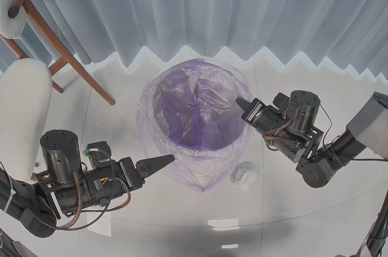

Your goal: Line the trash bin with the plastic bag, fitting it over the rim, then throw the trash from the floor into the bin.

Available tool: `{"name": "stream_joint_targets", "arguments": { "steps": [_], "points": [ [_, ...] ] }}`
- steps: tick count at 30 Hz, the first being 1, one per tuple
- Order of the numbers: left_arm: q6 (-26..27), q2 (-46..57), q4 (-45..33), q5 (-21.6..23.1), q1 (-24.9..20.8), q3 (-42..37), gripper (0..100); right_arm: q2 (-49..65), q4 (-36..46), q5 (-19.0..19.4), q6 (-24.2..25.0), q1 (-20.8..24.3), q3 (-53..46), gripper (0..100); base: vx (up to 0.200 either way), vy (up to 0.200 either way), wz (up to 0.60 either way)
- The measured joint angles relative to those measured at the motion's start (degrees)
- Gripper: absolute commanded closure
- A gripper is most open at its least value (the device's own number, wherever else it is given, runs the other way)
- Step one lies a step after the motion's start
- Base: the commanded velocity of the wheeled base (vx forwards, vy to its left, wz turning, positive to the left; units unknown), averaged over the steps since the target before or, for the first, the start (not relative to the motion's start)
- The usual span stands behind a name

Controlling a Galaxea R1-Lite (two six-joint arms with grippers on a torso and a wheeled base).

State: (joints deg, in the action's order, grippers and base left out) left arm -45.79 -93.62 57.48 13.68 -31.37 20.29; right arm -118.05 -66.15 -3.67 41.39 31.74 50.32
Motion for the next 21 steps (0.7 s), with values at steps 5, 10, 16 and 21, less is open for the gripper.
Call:
{"name": "stream_joint_targets", "arguments": {
  "steps": [5, 10, 16, 21],
  "points": [
    [0.0, -1.7, 0.3, 0.0, 0.2, 0.3, 0, 0.0, 0.0, 0.0, 0.0, 0.5, -0.3, 100, 0.0, 0.0, 0.0],
    [0.0, -3.4, 0.4, 0.0, 0.4, 0.2, 100, 0.0, -0.1, 0.0, 0.0, 0.6, -0.4, 100, 0.0, 0.0, 0.0],
    [0.2, -5.1, 0.5, 0.1, 1.7, 0.5, 100, 0.1, -0.3, 0.0, 0.0, 0.7, -0.4, 100, 0.0, 0.0, 0.0],
    [0.4, -7.2, 0.5, 0.1, 2.5, 0.8, 100, 0.4, -0.3, 0.0, 0.0, 0.7, -0.3, 100, 0.0, 0.0, 0.0]
  ]
}}
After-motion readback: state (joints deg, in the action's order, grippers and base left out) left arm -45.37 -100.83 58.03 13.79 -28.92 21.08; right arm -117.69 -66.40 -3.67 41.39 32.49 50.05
